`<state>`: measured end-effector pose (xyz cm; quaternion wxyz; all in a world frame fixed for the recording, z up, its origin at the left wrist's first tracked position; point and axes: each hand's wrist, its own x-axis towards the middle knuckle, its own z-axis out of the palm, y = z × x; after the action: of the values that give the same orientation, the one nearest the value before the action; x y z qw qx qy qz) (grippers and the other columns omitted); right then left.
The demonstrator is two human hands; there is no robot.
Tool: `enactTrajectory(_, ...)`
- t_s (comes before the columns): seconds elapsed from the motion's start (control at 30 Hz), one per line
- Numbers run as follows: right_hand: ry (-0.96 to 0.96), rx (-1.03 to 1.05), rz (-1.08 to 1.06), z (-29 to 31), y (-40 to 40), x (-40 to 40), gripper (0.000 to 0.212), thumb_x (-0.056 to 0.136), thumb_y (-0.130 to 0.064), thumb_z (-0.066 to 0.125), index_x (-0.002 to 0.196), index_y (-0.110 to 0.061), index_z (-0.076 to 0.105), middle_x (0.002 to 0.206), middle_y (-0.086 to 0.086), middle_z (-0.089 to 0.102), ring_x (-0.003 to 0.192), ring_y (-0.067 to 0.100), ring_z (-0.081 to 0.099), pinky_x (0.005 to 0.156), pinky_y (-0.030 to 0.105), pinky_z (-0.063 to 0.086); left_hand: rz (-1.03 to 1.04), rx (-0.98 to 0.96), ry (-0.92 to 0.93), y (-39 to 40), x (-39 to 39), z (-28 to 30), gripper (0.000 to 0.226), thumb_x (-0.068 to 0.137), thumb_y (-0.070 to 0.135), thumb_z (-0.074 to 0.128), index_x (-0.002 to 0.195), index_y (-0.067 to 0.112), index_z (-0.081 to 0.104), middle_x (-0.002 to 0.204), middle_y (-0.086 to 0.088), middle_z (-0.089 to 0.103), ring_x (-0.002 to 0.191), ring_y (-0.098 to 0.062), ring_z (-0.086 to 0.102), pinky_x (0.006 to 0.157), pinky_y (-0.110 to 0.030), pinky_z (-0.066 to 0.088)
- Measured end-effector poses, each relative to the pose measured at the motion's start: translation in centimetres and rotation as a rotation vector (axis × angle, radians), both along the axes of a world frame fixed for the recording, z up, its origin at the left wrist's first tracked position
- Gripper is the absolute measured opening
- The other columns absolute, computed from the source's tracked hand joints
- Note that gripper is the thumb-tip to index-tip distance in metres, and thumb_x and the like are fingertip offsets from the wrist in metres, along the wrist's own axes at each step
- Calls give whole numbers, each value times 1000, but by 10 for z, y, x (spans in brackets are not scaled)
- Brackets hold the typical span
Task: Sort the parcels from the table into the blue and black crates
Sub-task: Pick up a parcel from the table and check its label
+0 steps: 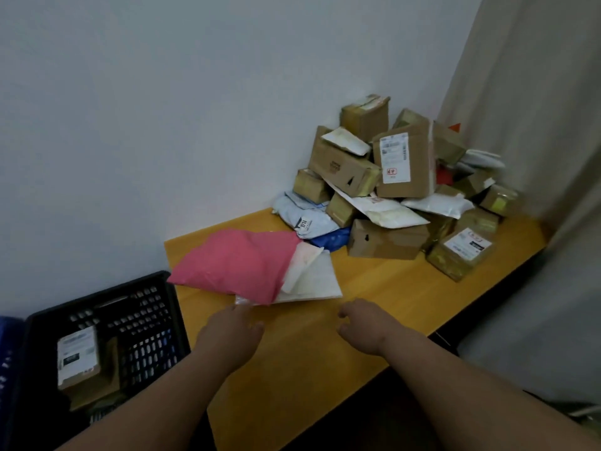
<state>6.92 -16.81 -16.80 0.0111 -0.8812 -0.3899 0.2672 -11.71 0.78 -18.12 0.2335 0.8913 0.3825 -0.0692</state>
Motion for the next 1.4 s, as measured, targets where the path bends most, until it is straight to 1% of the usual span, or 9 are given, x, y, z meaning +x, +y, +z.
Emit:
enactTrajectory(0.13, -8, -1, -66, 3, -4, 37, 39, 99, -35, 46, 134, -18, 53, 134, 7, 49, 122, 23, 47, 100, 30, 40, -50, 9, -4, 12, 56, 2, 49, 97, 48, 46, 136, 19, 48, 135, -7, 54, 122, -25, 51, 99, -36, 43)
enactTrajectory(0.3, -23, 87, -220, 21, -7, 94, 44, 101, -33, 47, 141, -15, 48, 142, 9, 48, 127, 23, 48, 101, 29, 40, -119, 8, -75, 24, 123, 14, 56, 99, 45, 44, 147, 18, 36, 145, -6, 46, 129, -23, 45, 105, -35, 36)
enactTrajectory(0.53, -66, 387, -447, 38, 4, 179, 30, 98, -28, 54, 123, -13, 61, 122, 9, 63, 108, 23, 58, 81, 28, 44, -138, 47, -170, 36, 200, 33, 53, 97, 43, 47, 144, 19, 41, 145, -6, 47, 132, -23, 43, 107, -34, 34)
enactTrajectory(0.63, -95, 519, -516, 38, 16, 229, 38, 95, -28, 56, 128, -10, 60, 127, 10, 60, 116, 26, 56, 95, 33, 45, -83, 52, -214, 29, 236, 40, 56, 98, 39, 49, 148, 15, 37, 149, -8, 41, 134, -23, 40, 107, -31, 31)
enactTrajectory(0.77, -139, 629, -534, 39, 24, 298, 55, 81, -48, 54, 125, -15, 61, 126, 11, 57, 117, 30, 54, 98, 41, 47, -18, 107, -317, 14, 294, 47, 54, 97, 36, 53, 143, 10, 44, 146, -13, 45, 132, -28, 43, 109, -34, 30)
enactTrajectory(0.93, -180, 737, -514, 48, 21, 372, 75, 74, -36, 78, 135, -8, 44, 133, 14, 45, 125, 32, 43, 99, 46, 45, 41, 256, -413, -3, 365, 62, 67, 78, 56, 39, 126, 13, 57, 126, -13, 57, 115, -34, 53, 96, -43, 44)
enactTrajectory(1.07, 7, 833, -481, 63, 30, 406, 90, 64, -30, 89, 137, -10, 39, 137, 8, 47, 128, 26, 47, 103, 43, 46, 74, 288, -342, -10, 399, 68, 56, 87, 48, 54, 136, 22, 47, 146, -10, 42, 134, -34, 39, 110, -50, 34)
enactTrajectory(1.23, 209, 829, -448, 45, 38, 439, 138, 32, -59, 83, 150, -32, 15, 149, 1, 38, 139, 25, 39, 107, 55, 42, 123, 314, -299, -14, 414, 64, 59, 89, 44, 59, 141, 24, 42, 154, -8, 32, 140, -33, 30, 114, -50, 28)
enactTrajectory(1.4, 297, 934, -472, 43, 36, 455, 129, 38, -54, 88, 147, -35, 21, 142, 2, 45, 128, 26, 49, 98, 55, 50, 175, 339, -291, -19, 420, 65, 57, 90, 44, 58, 141, 25, 42, 156, -6, 29, 141, -32, 28, 114, -49, 28)
